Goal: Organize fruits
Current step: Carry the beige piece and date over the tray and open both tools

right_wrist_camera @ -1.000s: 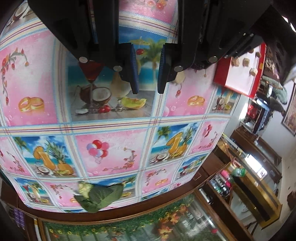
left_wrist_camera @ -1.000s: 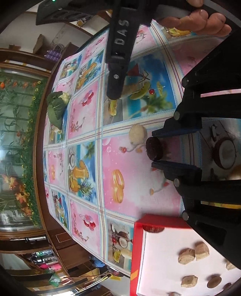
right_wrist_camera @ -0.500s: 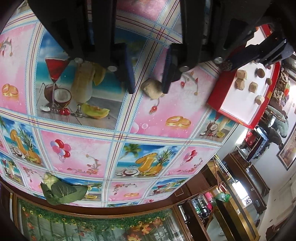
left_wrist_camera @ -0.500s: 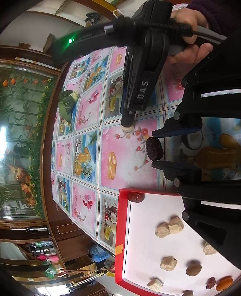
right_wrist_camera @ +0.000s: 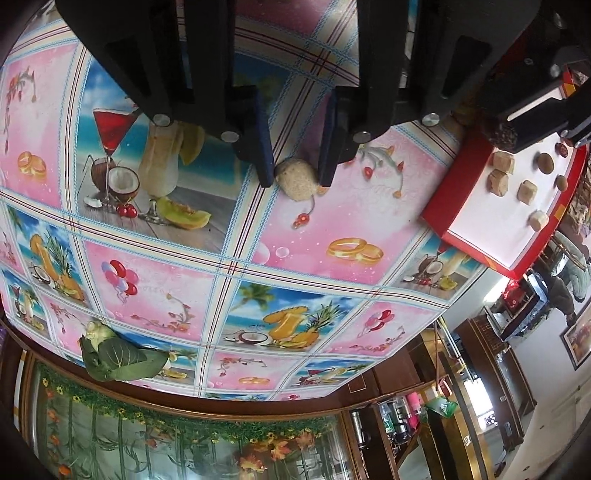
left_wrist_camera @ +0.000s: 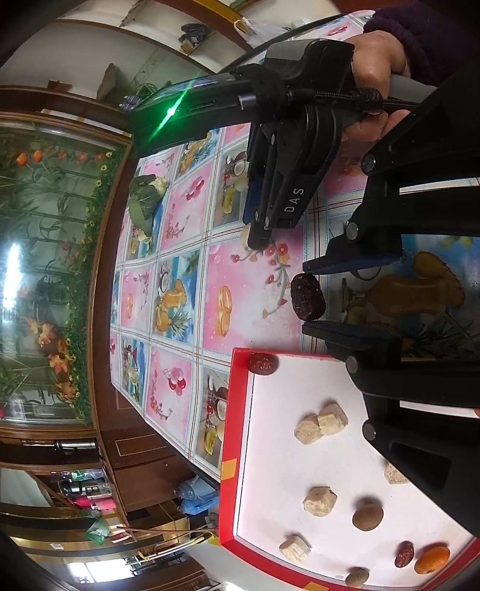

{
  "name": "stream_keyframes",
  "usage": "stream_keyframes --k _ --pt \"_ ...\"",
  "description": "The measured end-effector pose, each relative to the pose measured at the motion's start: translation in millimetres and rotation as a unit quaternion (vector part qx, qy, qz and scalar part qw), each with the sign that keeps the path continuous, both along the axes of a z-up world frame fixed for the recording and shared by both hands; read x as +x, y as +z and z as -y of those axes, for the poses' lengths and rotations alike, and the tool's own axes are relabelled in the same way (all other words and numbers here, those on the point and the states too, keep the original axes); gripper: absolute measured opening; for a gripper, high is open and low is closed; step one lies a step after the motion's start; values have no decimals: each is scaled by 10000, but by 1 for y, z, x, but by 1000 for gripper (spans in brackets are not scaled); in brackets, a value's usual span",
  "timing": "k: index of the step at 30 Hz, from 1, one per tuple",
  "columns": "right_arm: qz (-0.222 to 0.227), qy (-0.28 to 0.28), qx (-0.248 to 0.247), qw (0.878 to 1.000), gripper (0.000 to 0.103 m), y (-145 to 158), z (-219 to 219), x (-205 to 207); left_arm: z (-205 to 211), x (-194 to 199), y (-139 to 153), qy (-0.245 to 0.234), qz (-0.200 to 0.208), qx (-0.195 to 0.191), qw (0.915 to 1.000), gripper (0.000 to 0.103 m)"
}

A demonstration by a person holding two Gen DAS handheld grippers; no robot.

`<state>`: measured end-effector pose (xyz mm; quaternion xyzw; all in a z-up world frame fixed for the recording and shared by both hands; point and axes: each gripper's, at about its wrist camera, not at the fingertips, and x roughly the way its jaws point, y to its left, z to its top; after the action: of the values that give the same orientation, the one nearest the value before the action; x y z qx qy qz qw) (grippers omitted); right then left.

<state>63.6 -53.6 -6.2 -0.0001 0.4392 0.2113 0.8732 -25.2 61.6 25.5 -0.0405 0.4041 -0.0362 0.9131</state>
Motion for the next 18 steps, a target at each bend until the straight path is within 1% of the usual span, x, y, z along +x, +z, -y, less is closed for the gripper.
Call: stream_keyframes --k 3,5,7,9,13,16,18 --pt "34 -22 -40 10000 27 0 -1 -1 -2 -4 4 30 48 3 10000 25" --pt "3 -90 28 10000 27 1 2 -2 -6 -8 6 63 89 3 9999 25" --pt "2 -137 244 9996 27 7 5 -4 -10 -12 7 101 119 9 9999 25" --pt "107 -148 464 9988 27 18 7 -10 -16 -19 9 134 147 23 9998 25" --pt "275 21 1057 9940 27 41 -2 -26 -34 -32 16 250 229 61 9994 25" --pt "371 203 1185 9920 27 52 -20 -36 -57 -41 23 445 320 125 9984 25" --pt "330 373 1297 9903 27 57 -36 -40 -74 -46 26 623 358 183 9973 25"
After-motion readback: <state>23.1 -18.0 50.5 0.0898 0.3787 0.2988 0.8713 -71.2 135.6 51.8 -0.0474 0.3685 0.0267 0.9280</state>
